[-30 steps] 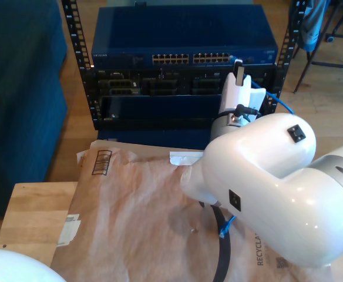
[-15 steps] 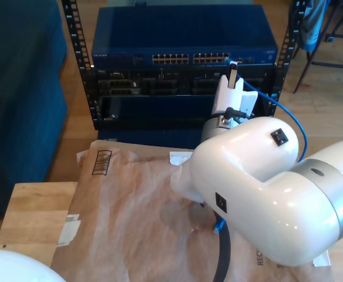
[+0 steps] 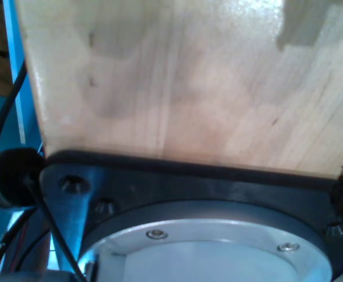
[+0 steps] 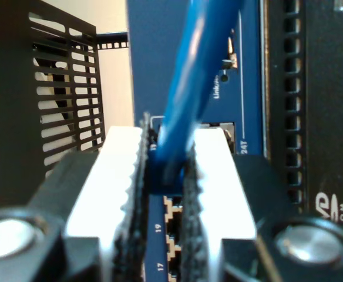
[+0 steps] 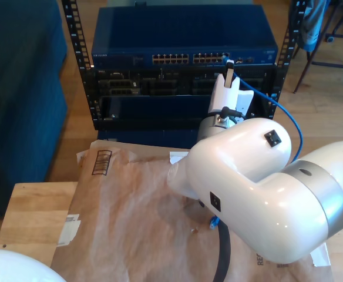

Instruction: Grab the cable and plug it in

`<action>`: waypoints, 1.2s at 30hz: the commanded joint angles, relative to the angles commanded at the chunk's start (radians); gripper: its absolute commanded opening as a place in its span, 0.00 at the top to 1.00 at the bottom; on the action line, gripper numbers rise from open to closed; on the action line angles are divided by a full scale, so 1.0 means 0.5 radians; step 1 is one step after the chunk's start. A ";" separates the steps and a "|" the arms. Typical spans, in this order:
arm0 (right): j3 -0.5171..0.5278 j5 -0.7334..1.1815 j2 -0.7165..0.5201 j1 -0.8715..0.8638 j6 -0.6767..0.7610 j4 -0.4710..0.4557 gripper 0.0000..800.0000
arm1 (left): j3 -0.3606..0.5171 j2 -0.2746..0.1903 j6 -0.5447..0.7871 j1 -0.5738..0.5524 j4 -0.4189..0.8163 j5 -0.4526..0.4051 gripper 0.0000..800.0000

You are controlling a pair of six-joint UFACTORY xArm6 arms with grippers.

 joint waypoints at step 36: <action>-0.104 -0.037 0.086 -0.018 0.009 0.000 1.00 | 0.000 0.000 0.000 0.000 0.000 -0.003 0.00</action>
